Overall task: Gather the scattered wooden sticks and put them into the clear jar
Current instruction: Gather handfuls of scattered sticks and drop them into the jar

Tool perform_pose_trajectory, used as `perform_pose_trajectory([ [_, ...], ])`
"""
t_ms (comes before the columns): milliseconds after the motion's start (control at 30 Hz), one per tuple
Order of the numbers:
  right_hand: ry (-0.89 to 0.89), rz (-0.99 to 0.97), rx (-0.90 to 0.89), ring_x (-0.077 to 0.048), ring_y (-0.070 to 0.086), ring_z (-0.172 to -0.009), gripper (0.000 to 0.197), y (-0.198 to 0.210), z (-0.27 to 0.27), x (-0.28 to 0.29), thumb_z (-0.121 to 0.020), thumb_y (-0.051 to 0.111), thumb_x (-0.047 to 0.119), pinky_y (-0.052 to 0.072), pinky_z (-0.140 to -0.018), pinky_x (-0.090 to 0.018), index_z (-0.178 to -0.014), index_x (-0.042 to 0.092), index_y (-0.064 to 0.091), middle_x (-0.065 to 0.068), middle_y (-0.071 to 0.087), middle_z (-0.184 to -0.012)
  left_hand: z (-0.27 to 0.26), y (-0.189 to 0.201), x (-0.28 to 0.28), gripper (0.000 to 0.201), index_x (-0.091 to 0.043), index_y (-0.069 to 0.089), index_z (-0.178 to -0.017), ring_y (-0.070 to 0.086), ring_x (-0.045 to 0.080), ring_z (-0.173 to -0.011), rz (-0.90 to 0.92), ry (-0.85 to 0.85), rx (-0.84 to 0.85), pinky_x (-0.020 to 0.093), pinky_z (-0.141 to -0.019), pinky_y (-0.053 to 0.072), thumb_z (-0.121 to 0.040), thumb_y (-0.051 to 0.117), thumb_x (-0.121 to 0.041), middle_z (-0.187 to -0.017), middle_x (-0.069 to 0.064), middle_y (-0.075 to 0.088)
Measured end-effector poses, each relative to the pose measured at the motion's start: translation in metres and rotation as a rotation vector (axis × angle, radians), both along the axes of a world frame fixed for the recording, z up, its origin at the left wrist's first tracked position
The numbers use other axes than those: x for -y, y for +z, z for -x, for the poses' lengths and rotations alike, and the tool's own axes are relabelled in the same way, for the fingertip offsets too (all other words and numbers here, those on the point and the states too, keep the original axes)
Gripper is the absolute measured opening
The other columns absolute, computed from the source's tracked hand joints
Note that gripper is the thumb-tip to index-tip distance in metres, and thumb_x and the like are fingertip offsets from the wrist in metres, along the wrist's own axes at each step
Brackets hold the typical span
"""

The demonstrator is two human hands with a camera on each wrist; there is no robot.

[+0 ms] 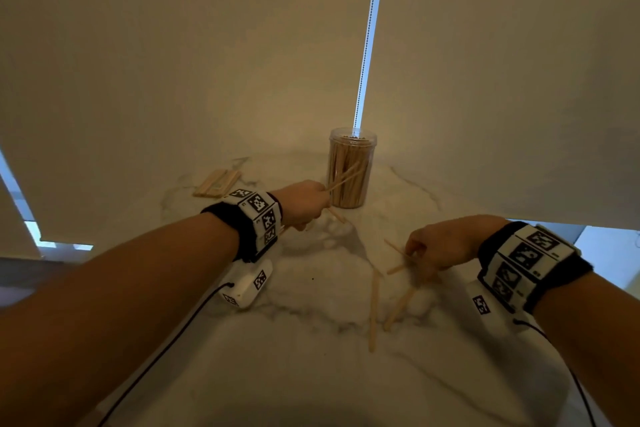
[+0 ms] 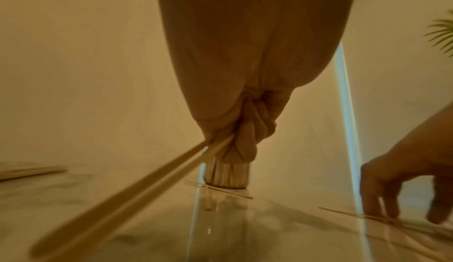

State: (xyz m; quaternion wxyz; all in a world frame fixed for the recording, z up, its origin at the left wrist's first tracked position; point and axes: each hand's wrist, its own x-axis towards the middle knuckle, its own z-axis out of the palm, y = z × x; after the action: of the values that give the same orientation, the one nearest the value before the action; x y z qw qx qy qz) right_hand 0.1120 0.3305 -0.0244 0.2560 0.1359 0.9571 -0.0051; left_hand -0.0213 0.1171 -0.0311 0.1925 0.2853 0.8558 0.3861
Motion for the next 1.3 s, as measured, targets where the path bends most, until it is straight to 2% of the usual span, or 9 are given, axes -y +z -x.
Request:
perform_pose_trajectory([
  [100,0.039,-0.037,-0.048,-0.019,0.055,-0.110,0.055,-0.005,-0.003,0.005,-0.076,0.077,0.041,0.047,-0.094,-0.036,-0.124,0.028,0.054,0.005,0.056,-0.126,-0.018,-0.004,-0.014,0.036,-0.005,0.059,-0.091,0.044,0.019,-0.056,0.076,-0.117,-0.109,0.023,-0.047,0.039,-0.100,0.049,-0.039,-0.071,0.005,0.048],
  [233,0.097,0.058,-0.185,-0.015,0.060,-0.095,0.023,-0.012,-0.004,0.011,-0.080,0.075,0.033,0.047,-0.079,-0.028,-0.101,0.028,0.068,0.007,0.067,-0.105,-0.044,-0.019,-0.035,0.067,-0.007,0.054,-0.069,0.046,0.021,-0.050,0.349,-0.334,-0.261,0.027,-0.049,0.039,-0.078,0.064,-0.072,-0.059,0.010,0.049],
  [433,0.067,0.035,-0.238,-0.016,0.062,-0.094,0.024,-0.012,0.004,0.016,-0.080,0.074,0.037,0.050,-0.082,-0.030,-0.102,0.026,0.071,0.005,0.069,-0.100,-0.043,-0.029,-0.036,0.053,-0.008,0.070,-0.088,0.062,0.024,-0.074,0.533,-0.337,-0.306,0.034,-0.070,0.053,-0.073,0.079,-0.058,-0.078,0.006,0.065],
  [600,0.049,0.003,-0.192,-0.020,0.056,-0.077,0.027,-0.011,0.008,0.027,-0.087,0.067,0.035,0.044,-0.069,-0.025,-0.097,0.009,0.071,-0.003,0.063,-0.086,-0.033,-0.024,-0.028,0.034,-0.011,0.068,-0.099,0.052,0.014,-0.063,0.547,-0.349,-0.275,0.025,-0.059,0.043,-0.086,0.074,-0.041,-0.089,0.005,0.063],
  [767,0.035,-0.015,-0.182,-0.022,0.061,-0.075,0.026,-0.010,0.014,0.031,-0.085,0.066,0.023,0.054,-0.073,-0.033,-0.100,0.004,0.072,-0.012,0.072,-0.092,-0.026,-0.027,-0.025,0.052,-0.005,0.050,-0.131,0.059,0.028,-0.113,0.600,-0.224,-0.427,0.033,-0.089,0.046,-0.095,0.063,-0.040,-0.126,0.013,0.059],
  [867,0.050,-0.035,-0.152,-0.023,0.059,-0.064,0.017,-0.012,0.018,0.031,-0.081,0.063,0.016,0.056,-0.068,-0.033,-0.083,0.001,0.071,-0.012,0.069,-0.075,-0.018,-0.030,-0.021,0.058,-0.005,0.038,-0.139,0.054,0.031,-0.123,0.636,-0.160,-0.441,0.035,-0.096,0.044,-0.097,0.059,-0.040,-0.138,0.015,0.053],
  [1133,0.054,-0.054,-0.130,-0.017,0.043,-0.053,0.031,-0.011,0.018,0.036,-0.090,0.057,0.022,0.041,-0.056,-0.026,-0.062,0.009,0.051,-0.003,0.049,-0.060,-0.010,-0.023,-0.023,0.047,-0.005,0.060,-0.116,0.060,0.030,-0.108,0.658,-0.184,-0.497,0.031,-0.083,0.044,-0.098,0.053,-0.048,-0.120,0.014,0.064],
  [1233,0.019,0.053,-0.133,-0.019,0.052,-0.059,0.028,-0.010,0.017,0.028,-0.089,0.057,0.027,0.047,-0.062,-0.029,-0.072,0.006,0.063,-0.006,0.061,-0.068,-0.007,-0.011,-0.020,0.057,-0.003,0.062,-0.116,0.062,0.034,-0.102,0.424,-0.094,-0.348,0.033,-0.081,0.046,-0.106,0.029,-0.048,-0.113,0.019,0.064],
  [1300,-0.010,0.120,-0.177,-0.019,0.057,-0.061,0.031,-0.008,0.018,0.021,-0.088,0.059,0.030,0.052,-0.066,-0.031,-0.076,0.003,0.068,-0.007,0.066,-0.071,0.000,-0.006,-0.021,0.042,-0.012,0.060,-0.097,0.057,0.026,-0.069,0.166,-0.026,-0.157,0.032,-0.065,0.047,-0.108,0.030,-0.039,-0.087,0.014,0.058],
])
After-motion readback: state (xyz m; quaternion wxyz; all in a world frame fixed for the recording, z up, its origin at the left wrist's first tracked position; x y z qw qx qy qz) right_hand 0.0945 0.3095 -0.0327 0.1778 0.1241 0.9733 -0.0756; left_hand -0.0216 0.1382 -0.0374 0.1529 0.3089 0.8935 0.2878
